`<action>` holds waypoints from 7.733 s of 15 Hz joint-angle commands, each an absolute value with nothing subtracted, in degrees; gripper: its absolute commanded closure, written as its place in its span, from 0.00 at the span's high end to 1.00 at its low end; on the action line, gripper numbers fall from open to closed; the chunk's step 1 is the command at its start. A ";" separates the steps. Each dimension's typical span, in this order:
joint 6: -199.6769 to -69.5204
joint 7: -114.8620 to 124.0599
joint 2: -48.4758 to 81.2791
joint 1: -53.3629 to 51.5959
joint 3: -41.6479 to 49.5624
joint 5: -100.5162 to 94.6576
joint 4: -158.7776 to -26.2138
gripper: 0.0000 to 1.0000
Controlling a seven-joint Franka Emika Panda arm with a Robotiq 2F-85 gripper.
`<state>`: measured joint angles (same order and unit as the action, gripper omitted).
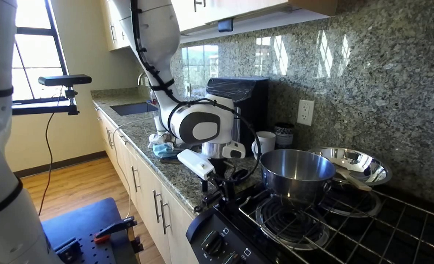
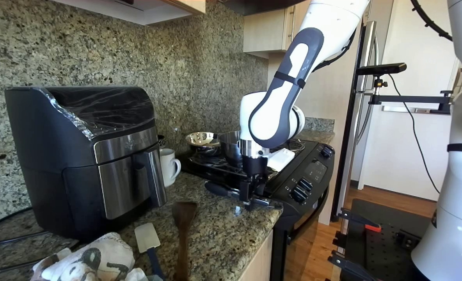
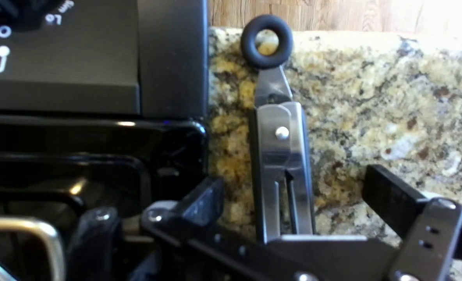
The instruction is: Move the cooking tweezers on the counter to the left
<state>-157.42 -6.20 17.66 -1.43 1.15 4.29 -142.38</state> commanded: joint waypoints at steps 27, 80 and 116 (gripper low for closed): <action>-160.00 -0.56 17.36 -2.41 0.76 -0.19 -140.36 0.43; -138.58 -19.81 8.64 -8.37 -12.67 5.89 -133.94 0.08; -141.92 -27.84 20.18 -5.74 -15.54 6.14 -125.67 1.00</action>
